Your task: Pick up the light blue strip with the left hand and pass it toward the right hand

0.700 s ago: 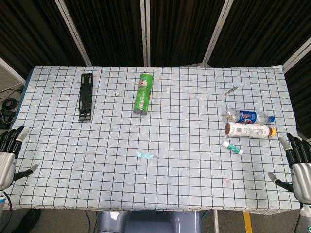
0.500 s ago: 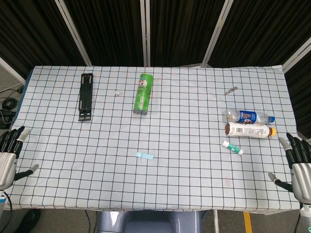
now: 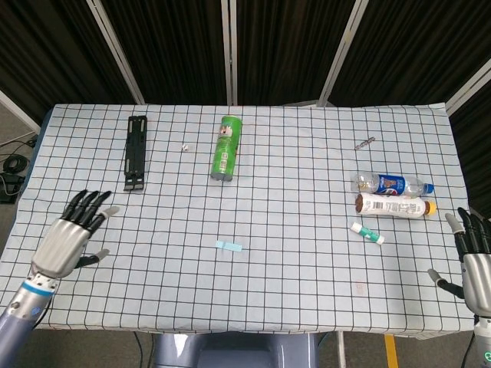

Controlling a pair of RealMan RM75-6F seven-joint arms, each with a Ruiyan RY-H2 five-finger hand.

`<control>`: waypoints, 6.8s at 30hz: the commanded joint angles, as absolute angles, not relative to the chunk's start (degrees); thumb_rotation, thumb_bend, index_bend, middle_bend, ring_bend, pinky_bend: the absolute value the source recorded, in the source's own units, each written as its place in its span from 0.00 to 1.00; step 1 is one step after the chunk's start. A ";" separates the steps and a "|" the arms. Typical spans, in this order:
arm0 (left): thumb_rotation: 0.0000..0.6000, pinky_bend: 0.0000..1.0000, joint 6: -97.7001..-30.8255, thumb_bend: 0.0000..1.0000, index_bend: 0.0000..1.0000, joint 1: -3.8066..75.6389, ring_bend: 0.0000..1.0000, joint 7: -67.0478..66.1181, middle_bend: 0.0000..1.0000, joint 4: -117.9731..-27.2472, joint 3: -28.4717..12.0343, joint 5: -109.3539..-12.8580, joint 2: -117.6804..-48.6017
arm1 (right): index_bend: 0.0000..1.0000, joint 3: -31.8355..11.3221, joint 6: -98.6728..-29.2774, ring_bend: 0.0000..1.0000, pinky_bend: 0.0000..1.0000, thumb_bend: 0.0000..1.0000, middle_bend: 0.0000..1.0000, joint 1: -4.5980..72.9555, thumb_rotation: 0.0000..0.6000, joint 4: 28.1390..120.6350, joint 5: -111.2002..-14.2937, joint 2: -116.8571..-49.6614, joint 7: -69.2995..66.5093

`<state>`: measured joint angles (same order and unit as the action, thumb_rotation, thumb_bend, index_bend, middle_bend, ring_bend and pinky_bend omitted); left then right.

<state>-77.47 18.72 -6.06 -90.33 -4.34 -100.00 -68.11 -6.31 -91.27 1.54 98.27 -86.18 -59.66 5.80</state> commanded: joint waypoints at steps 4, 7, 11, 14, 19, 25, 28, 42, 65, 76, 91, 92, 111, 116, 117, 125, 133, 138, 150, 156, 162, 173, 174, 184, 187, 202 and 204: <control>1.00 0.00 -63.97 0.15 0.30 32.26 0.00 -15.52 0.00 -84.45 -6.51 -105.44 -75.80 | 0.06 -7.24 -89.83 0.00 0.00 0.00 0.00 2.02 1.00 97.12 -83.43 -60.29 6.86; 1.00 0.00 -62.07 0.23 0.33 36.20 0.00 -14.83 0.00 -80.63 -6.34 -107.59 -79.66 | 0.06 -7.51 -89.06 0.00 0.00 0.00 0.00 2.20 1.00 96.47 -82.11 -60.51 7.08; 1.00 0.00 -58.44 0.28 0.37 42.13 0.00 -10.60 0.00 -74.33 -5.26 -109.38 -85.80 | 0.06 -8.23 -88.51 0.00 0.00 0.00 0.00 2.22 1.00 95.26 -79.97 -60.70 6.65; 1.00 0.00 -57.26 0.30 0.38 44.95 0.00 -9.00 0.00 -70.74 -4.49 -110.05 -88.83 | 0.06 -8.68 -88.39 0.00 0.00 0.00 0.00 2.14 1.00 94.76 -78.89 -60.66 6.06; 1.00 0.00 -56.07 0.33 0.39 47.76 0.00 -8.78 0.00 -68.01 -3.46 -110.48 -91.74 | 0.07 -9.27 -88.77 0.00 0.00 0.00 0.00 2.00 1.00 94.31 -78.25 -60.59 4.89; 1.00 0.00 -54.06 0.36 0.39 50.41 0.00 -10.49 0.00 -65.49 -2.33 -109.87 -94.61 | 0.08 -9.79 -88.24 0.00 0.00 0.00 0.00 1.99 1.00 93.45 -77.01 -60.34 3.54; 1.00 0.00 -53.58 0.36 0.40 51.03 0.00 -10.80 0.00 -64.45 -1.83 -109.21 -95.52 | 0.08 -9.95 -88.04 0.00 0.00 0.00 0.00 1.98 1.00 93.17 -76.63 -60.22 3.01; 1.00 0.00 -54.53 0.42 0.45 52.56 0.00 -12.85 0.00 -60.89 -0.35 -106.79 -98.06 | 0.08 -10.22 -88.02 0.00 0.00 0.00 0.00 1.91 1.00 93.05 -76.18 -59.98 2.57; 1.00 0.00 -55.80 0.50 0.57 53.08 0.00 -12.87 0.00 -59.51 1.82 -103.54 -99.62 | 0.09 -10.32 -88.70 0.00 0.00 0.00 0.00 1.60 1.00 93.50 -76.59 -59.42 1.96; 1.00 0.00 -56.21 0.53 0.70 53.24 0.00 -13.90 0.00 -60.81 1.49 -102.18 -99.08 | 0.09 -10.19 -88.58 0.00 0.00 0.00 0.00 1.61 1.00 93.65 -76.79 -59.31 1.86; 1.00 0.00 -51.17 0.57 0.85 53.42 0.00 -20.08 0.00 -83.00 -9.45 -85.15 -89.75 | 0.17 -8.42 -72.73 0.00 0.00 0.00 0.00 10.42 1.00 95.89 -80.88 -58.71 -4.14; 1.00 0.00 -50.41 0.57 0.85 53.48 0.00 -22.64 0.00 -86.03 -10.88 -82.09 -88.63 | 0.19 -8.50 -70.21 0.00 0.00 0.00 0.00 12.13 1.00 96.45 -81.26 -58.62 -4.69; 1.00 0.00 -53.16 0.57 0.85 59.32 0.00 -40.82 0.00 -104.80 -19.63 -51.18 -80.81 | 0.39 -16.31 -49.36 0.00 0.00 0.00 0.01 32.66 1.00 101.64 -63.45 -73.12 -4.70; 1.00 0.00 -53.57 0.57 0.85 60.67 0.00 -40.02 0.00 -104.50 -19.52 -48.47 -80.94 | 0.42 -17.55 -50.57 0.00 0.00 0.04 0.03 35.25 1.00 102.11 -58.85 -77.18 -2.40; 1.00 0.00 -53.58 0.57 0.85 60.97 0.00 -39.87 0.00 -104.35 -19.45 -48.09 -81.04 | 0.42 -17.73 -50.97 0.00 0.00 0.05 0.03 35.73 1.00 102.09 -57.90 -77.88 -1.70; 1.00 0.00 -53.70 0.57 0.85 63.23 0.00 -37.55 0.00 -103.07 -18.95 -45.41 -82.78 | 0.47 -18.23 -57.52 0.00 0.00 0.13 0.04 37.78 1.00 101.42 -54.52 -84.22 3.29; 1.00 0.00 -54.75 0.57 0.85 65.47 0.00 -37.53 0.00 -102.62 -18.37 -43.56 -84.36 | 0.50 -17.71 -60.20 0.00 0.00 0.16 0.04 37.73 1.00 100.16 -55.89 -87.09 3.37; 1.00 0.00 -55.66 0.57 0.85 66.58 0.00 -37.08 0.00 -102.61 -18.46 -41.17 -85.26 | 0.52 -17.61 -60.49 0.00 0.00 0.17 0.05 37.53 1.00 99.98 -55.96 -87.34 2.88; 1.00 0.00 -57.07 0.58 0.85 67.82 0.00 -34.51 0.00 -102.31 -19.14 -37.29 -86.44 | 0.54 -17.47 -60.15 0.00 0.00 0.20 0.05 37.49 1.00 100.67 -55.56 -87.18 2.55; 1.00 0.00 -58.09 0.58 0.85 68.75 0.00 -34.36 0.00 -102.81 -19.52 -35.27 -86.90 | 0.54 -17.44 -60.42 0.00 0.00 0.20 0.05 37.43 1.00 100.91 -55.42 -87.20 2.67; 1.00 0.00 -58.75 0.58 0.85 69.19 0.00 -34.11 0.00 -102.97 -19.34 -34.77 -87.15 | 0.55 -17.39 -60.46 0.00 0.00 0.22 0.05 37.39 1.00 100.77 -55.11 -87.13 2.82; 1.00 0.00 -59.36 0.58 0.85 69.81 0.00 -34.18 0.00 -102.61 -18.81 -34.26 -86.93 | 0.59 -17.14 -59.86 0.00 0.00 0.31 0.05 37.50 1.00 100.57 -55.29 -86.98 2.65; 1.00 0.00 -59.36 0.58 0.85 69.83 0.00 -34.12 0.00 -102.59 -18.79 -34.22 -86.89 | 0.61 -17.11 -59.85 0.00 0.00 0.33 0.06 37.51 1.00 100.55 -55.32 -86.96 2.68; 1.00 0.00 -59.63 0.58 0.85 70.06 0.00 -33.99 0.00 -102.73 -18.40 -34.37 -86.68 | 0.68 -16.75 -59.99 0.00 0.00 0.38 0.08 37.46 1.00 100.38 -55.75 -87.11 2.84; 1.00 0.00 -60.05 0.58 0.85 69.92 0.00 -33.75 0.00 -103.15 -18.48 -34.65 -86.34 | 0.68 -16.08 -60.02 0.00 0.00 0.38 0.08 37.22 1.00 99.67 -55.53 -87.16 3.32; 1.00 0.00 -62.69 0.58 0.85 66.63 0.00 -32.45 0.00 -107.56 -18.12 -35.66 -79.84 | 0.69 -12.81 -59.71 0.00 0.00 0.38 0.08 35.34 1.00 94.85 -55.65 -87.65 4.08; 1.00 0.00 -62.71 0.58 0.85 65.31 0.00 -31.89 0.00 -108.26 -17.03 -36.64 -78.34 | 0.69 -12.46 -59.94 0.00 0.00 0.38 0.08 35.12 1.00 94.47 -56.09 -87.85 4.38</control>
